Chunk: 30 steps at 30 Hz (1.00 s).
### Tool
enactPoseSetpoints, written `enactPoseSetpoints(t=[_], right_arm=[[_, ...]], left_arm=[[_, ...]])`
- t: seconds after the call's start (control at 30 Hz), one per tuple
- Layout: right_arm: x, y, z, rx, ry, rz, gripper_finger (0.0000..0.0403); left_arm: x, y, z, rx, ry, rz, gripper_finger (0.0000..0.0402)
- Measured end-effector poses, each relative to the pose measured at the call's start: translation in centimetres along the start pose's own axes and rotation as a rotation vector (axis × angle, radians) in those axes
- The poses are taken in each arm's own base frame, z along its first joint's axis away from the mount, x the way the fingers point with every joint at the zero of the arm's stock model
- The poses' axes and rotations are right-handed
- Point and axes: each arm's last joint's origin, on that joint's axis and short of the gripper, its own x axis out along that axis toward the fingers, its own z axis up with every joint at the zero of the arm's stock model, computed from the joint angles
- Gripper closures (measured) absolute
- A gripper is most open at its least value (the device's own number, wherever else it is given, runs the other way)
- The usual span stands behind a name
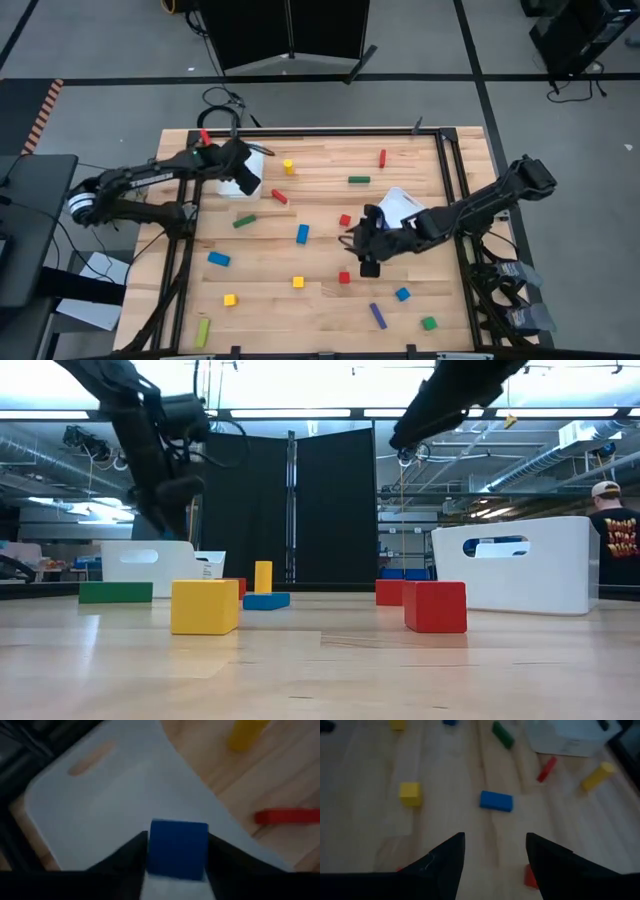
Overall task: Sort blocks by size
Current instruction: Put the left blue square block into the left white bin, then put the right green rectangle block into the right white bin
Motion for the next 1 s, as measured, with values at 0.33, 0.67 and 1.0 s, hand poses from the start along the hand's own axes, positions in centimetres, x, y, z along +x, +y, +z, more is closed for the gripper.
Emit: enactPoseSetpoints(t=[0.33, 0.67, 1.0], right_arm=[[1.1, -5.6, 0.5, 0.066, 0.065, -0.107, 0.0181], [2.8, -14.7, -1.3, 0.13, 0.277, -0.174, 0.0181], [6.4, -18.8, -4.0, 0.042, 0.44, -0.143, 0.0181]], left_arm=[[1.1, -1.3, 0.6, 0.068, -0.002, -0.124, 0.0096], [-0.8, -6.1, -1.1, 0.248, -0.035, -0.261, 0.0132], [-3.5, -11.2, -3.8, 0.323, -0.102, -0.426, 0.0166]])
